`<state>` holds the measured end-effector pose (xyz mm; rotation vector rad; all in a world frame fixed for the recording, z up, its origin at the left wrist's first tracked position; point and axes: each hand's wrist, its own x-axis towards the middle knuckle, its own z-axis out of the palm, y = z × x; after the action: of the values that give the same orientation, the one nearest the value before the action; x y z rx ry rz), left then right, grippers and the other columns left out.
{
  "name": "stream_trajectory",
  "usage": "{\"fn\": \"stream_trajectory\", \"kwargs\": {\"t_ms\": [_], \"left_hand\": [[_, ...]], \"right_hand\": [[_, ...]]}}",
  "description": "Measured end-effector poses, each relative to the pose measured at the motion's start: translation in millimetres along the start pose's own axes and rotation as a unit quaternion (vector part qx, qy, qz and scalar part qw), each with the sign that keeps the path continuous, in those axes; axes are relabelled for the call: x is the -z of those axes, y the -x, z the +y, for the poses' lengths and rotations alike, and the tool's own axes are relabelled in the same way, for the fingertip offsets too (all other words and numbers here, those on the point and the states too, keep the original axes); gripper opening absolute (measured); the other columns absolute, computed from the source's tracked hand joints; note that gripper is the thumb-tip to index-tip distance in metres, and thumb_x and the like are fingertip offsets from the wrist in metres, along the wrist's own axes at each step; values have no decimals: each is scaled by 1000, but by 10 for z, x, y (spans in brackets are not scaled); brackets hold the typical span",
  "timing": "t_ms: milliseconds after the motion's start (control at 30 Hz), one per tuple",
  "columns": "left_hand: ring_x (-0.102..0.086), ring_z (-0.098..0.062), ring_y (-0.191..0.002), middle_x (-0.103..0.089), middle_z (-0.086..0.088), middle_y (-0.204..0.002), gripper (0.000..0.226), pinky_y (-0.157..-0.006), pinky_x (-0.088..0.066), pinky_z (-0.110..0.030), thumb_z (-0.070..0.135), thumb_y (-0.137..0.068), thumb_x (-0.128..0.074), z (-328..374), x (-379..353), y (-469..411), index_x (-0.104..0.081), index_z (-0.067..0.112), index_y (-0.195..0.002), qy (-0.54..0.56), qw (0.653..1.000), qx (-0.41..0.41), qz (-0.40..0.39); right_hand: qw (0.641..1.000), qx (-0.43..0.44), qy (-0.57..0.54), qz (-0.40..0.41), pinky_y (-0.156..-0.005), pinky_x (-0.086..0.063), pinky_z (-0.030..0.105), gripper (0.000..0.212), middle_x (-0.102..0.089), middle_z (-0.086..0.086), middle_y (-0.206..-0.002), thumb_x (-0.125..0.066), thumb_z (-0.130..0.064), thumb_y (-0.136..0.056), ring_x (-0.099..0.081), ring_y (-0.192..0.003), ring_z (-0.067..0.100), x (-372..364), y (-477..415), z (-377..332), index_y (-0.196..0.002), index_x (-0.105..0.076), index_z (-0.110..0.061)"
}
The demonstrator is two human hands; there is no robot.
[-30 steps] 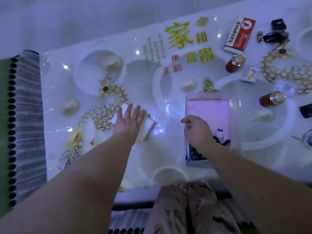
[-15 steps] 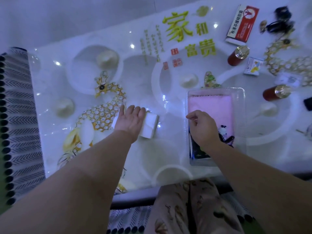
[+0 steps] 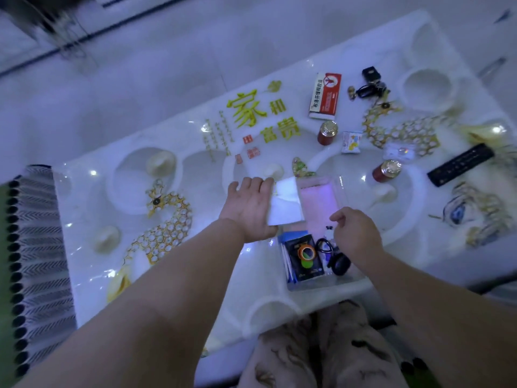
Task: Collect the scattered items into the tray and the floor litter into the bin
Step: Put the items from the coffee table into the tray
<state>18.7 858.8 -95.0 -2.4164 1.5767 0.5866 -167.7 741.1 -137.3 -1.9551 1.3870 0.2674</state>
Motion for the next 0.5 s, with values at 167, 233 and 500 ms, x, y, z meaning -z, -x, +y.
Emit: {"fn": "stream_trajectory", "kwargs": {"t_ms": [167, 233, 500], "left_hand": [[-40, -29, -120, -43, -8, -132, 96, -97, -34, -41, 65, -67, -61, 507, 21, -270, -28, 13, -142, -26, 999, -37, -25], [-39, -29, -119, -44, -8, -132, 94, -97, -34, -41, 63, -68, -62, 615, -56, -350, -29, 12, -140, -51, 997, -34, -46], [-40, -27, -116, -46, -7, -127, 86, -92, -36, -37, 58, -69, -67, 1036, -332, -894, -34, 11, -134, -81, 993, 59, -58]], "right_hand": [[1000, 4, -15, 12, -93, -48, 35, 32, -63, 8, -115, -45, -2, -87, -59, -108, 27, 211, -178, 222, -105, -66, -17], [1000, 15, -21, 14, -94, -48, 38, 32, -64, 10, -112, -45, 0, -86, -59, -107, 29, 252, -223, 301, -103, -67, -15], [1000, 16, -17, -16, -91, -48, 34, 32, -64, 7, -112, -46, 0, -86, -60, -106, 26, 482, -598, 889, -105, -67, -14]]}}
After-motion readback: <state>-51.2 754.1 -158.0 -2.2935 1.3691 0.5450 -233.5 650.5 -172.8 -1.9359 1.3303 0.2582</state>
